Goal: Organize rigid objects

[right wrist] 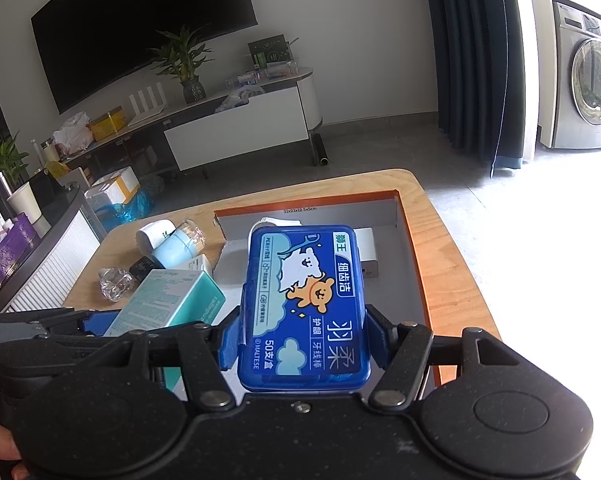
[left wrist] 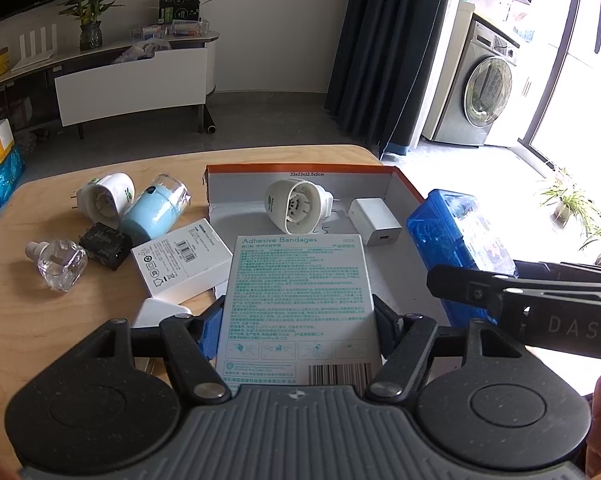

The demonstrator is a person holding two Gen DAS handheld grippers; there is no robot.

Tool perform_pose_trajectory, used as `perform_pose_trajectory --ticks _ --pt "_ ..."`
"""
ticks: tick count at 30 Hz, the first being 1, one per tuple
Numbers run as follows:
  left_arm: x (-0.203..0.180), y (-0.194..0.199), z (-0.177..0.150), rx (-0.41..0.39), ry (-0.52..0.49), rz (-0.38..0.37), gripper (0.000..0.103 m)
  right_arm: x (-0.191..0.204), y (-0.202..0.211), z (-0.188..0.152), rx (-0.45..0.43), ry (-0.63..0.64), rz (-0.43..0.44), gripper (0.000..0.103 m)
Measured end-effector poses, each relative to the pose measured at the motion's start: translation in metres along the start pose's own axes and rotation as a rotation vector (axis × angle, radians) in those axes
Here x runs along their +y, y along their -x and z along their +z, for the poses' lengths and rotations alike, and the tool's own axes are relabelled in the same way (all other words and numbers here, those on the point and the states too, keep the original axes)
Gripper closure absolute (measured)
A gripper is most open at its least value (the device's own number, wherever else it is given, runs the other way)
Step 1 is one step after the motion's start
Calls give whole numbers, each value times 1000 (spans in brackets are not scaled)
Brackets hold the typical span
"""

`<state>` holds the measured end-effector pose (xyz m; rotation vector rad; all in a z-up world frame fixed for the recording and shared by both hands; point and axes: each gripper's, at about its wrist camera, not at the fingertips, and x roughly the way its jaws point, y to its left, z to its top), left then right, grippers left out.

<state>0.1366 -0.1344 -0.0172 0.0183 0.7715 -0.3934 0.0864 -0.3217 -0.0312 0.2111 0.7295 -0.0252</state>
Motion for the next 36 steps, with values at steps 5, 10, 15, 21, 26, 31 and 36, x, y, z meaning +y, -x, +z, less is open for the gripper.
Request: perform_pose_trajectory --ticks 5,10,15,21,26,31,36 --pt "1 -5 2 5 -1 2 32 -1 -7 2 12 6 -15 29" --pt "2 -10 5 11 -1 8 32 -3 -16 7 24 5 -34 29" --pt "1 -18 9 16 -6 13 32 -8 -33 15 36 8 -54 27" --pt "-1 -28 13 28 -16 13 32 -12 -29 20 0 26 -72 26" --pt "-6 -39 17 38 -24 0 32 -12 -11 19 -27 42 -76 26" --pt "-13 -45 21 49 -51 -19 16 -13 -1 18 -39 20 -79 25" --pt "-8 -31 19 32 -25 -8 16 -7 5 19 -46 29 -70 24"
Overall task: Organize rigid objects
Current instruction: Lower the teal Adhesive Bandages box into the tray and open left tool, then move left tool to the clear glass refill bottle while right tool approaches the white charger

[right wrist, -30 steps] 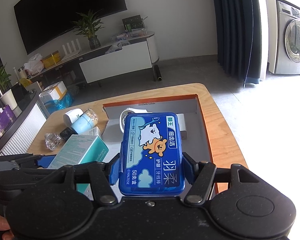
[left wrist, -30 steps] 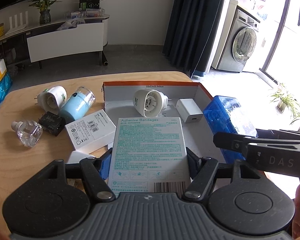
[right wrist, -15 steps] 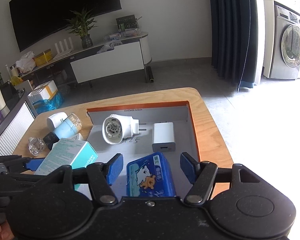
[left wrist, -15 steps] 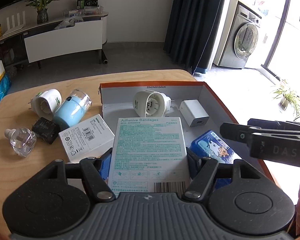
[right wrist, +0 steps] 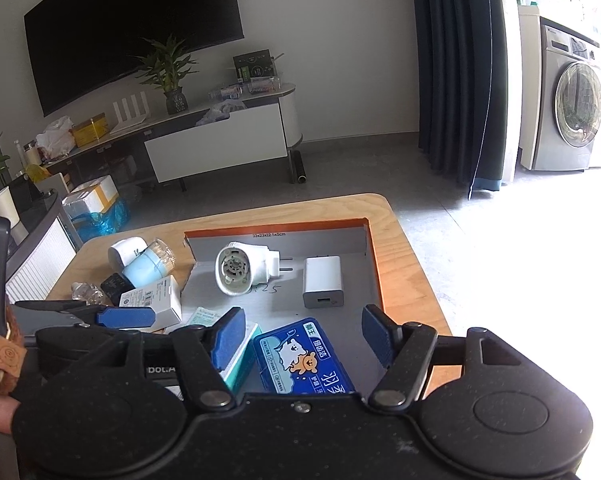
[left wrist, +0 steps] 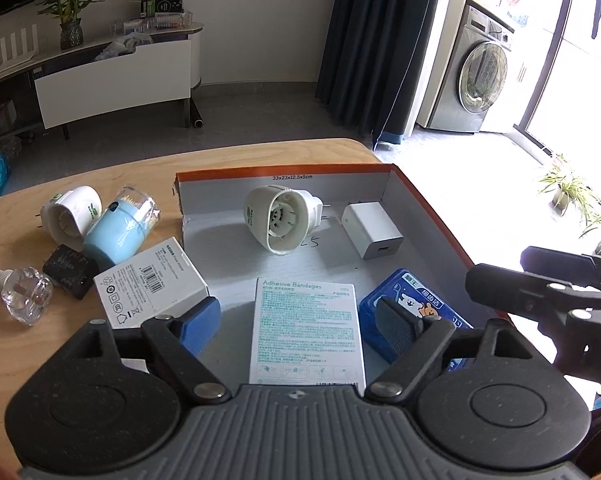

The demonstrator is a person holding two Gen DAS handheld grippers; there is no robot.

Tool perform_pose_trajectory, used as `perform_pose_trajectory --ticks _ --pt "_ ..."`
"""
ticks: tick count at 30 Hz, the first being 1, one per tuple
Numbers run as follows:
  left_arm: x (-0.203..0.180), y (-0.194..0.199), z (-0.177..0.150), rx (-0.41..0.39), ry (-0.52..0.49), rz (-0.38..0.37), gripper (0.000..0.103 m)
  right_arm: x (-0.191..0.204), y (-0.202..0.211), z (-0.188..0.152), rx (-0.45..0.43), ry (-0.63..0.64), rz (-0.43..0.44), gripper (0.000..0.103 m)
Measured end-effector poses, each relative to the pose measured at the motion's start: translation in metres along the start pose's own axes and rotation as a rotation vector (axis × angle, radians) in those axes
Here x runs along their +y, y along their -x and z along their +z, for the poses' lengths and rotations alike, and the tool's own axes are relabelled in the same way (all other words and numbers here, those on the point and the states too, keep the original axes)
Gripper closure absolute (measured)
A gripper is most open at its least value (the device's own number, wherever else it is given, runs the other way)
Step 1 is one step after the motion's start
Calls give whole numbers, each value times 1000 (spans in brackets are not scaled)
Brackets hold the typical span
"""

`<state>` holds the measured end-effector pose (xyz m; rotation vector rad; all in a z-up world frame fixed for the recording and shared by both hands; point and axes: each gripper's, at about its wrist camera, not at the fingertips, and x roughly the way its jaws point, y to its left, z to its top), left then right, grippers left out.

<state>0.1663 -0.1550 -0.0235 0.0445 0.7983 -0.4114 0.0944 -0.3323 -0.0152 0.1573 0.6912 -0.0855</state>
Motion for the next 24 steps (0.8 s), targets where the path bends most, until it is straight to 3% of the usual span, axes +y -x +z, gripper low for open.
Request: perform_pose_trajectory --ticks 7,24 --pt "14 27 -3 -14 33 63 9 16 4 0 4 8 32 20" --pt "75 70 -28 -40 153 157 9 71 -3 -8 51 71 129 17"
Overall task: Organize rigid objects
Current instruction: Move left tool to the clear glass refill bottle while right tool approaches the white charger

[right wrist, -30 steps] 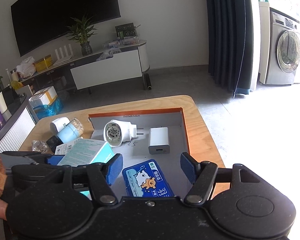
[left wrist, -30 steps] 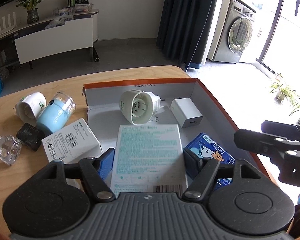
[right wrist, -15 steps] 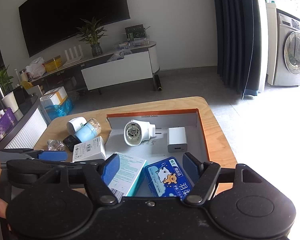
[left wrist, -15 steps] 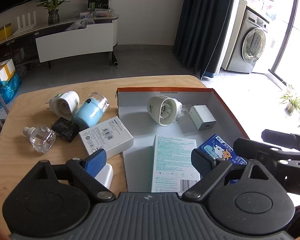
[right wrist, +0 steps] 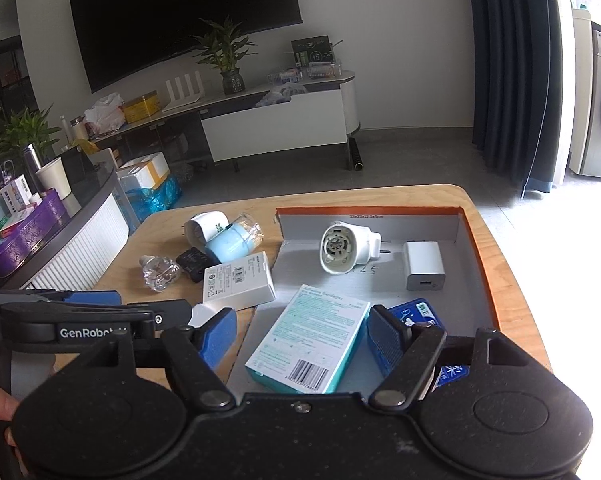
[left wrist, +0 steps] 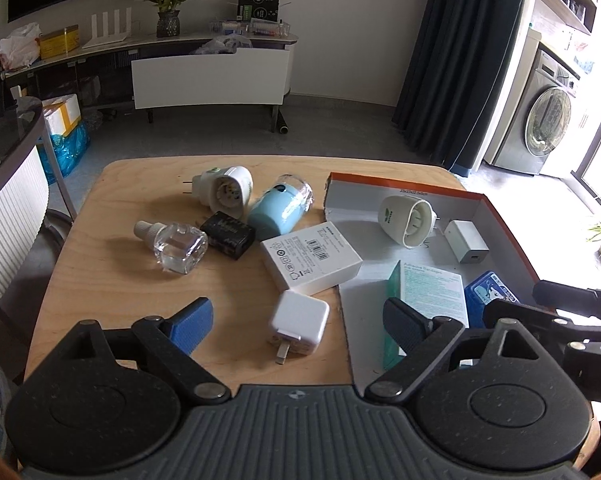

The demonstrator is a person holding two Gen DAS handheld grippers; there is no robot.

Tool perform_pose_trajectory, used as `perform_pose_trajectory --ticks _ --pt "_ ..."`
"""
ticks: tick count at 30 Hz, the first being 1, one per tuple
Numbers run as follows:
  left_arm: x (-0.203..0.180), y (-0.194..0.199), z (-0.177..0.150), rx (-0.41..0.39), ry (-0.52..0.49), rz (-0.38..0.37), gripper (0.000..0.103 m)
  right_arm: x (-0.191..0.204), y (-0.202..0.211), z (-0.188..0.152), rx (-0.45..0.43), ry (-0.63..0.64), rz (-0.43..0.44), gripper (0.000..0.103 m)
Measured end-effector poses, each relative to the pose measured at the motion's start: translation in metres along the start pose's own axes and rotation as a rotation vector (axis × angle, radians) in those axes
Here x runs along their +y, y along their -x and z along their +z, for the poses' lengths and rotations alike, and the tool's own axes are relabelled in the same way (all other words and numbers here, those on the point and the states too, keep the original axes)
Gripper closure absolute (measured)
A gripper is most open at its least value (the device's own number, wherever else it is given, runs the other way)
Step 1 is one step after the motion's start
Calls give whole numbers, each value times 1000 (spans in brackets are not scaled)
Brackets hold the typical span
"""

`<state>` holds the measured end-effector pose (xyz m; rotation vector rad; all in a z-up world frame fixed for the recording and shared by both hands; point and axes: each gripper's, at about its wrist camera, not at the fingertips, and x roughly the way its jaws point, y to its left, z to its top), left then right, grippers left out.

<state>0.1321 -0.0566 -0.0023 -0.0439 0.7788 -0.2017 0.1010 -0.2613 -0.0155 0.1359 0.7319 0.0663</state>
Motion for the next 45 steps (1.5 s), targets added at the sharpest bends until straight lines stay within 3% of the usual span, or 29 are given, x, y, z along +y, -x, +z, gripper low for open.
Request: perform_pose_trajectory --ticks 12,20,29,35,39,41,43,45 --pt "43 0 -13 22 76 57 9 30 -17 -9 56 50 58 16" --pt "74 -22 -9 32 98 100 7 47 -27 -15 86 83 89 16" --pt "98 -73 13 1 -53 140 0 54 -37 -18 107 86 110 16" --pt "107 -99 17 -9 -160 98 0 55 -47 -17 123 68 108 16" --pt "110 -104 14 -48 -158 70 0 58 -56 -15 133 43 114 16" --pt "108 -103 12 -68 -161 43 8 61 -63 -15 146 31 116 16" --pt "105 -101 13 -88 -171 24 23 64 -69 -13 154 25 117 16" --pt "103 -99 12 -89 -172 15 24 69 -77 -12 161 27 118 16"
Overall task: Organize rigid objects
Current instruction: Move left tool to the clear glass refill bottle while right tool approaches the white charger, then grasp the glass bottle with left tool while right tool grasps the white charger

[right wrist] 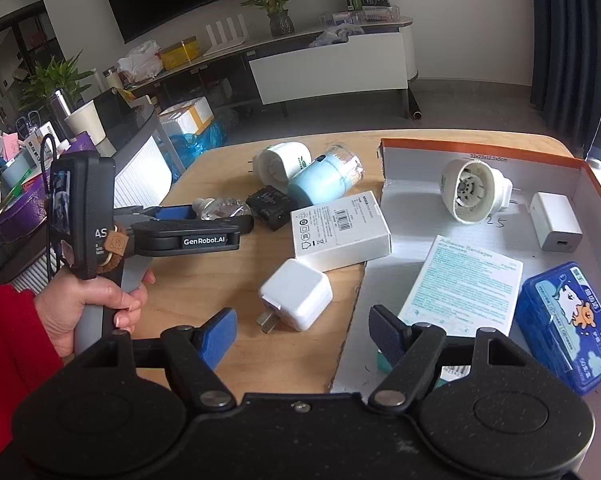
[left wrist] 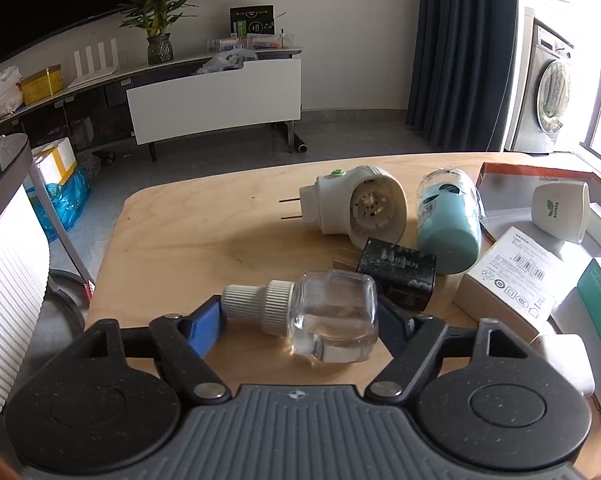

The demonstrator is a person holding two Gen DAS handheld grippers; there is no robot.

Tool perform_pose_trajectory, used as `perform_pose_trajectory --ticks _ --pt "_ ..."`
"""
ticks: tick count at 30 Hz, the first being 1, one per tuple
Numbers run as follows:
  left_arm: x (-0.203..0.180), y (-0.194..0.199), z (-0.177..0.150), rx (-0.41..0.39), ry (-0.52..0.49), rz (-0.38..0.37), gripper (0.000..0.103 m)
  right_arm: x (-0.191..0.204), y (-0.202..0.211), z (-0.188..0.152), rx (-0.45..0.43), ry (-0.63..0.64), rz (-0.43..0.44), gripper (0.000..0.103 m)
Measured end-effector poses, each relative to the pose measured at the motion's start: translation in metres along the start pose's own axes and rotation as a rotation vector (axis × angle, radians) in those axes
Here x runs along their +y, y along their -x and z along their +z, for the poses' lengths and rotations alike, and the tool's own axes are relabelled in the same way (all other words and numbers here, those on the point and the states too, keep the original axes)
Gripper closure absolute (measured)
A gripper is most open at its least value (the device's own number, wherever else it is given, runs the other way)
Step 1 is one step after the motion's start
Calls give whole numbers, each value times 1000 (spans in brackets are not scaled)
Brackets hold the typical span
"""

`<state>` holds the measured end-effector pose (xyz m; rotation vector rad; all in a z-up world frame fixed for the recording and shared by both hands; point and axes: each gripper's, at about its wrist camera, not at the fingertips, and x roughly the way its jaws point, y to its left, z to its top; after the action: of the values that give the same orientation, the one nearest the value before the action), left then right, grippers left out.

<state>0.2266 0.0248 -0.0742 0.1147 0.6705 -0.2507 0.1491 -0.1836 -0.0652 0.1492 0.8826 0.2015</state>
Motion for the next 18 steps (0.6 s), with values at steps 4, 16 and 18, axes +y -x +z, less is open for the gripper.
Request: perform_pose_trajectory --ticks 4,16,18 --pt "-1 3 1 24 13 2 24 7 -18 5 21 -2 -2 17" --pt "11 36 5 31 143 8 24 25 -65 14 106 50 -48 48" --pt "12 43 4 22 170 5 24 27 -66 14 102 58 -55 48"
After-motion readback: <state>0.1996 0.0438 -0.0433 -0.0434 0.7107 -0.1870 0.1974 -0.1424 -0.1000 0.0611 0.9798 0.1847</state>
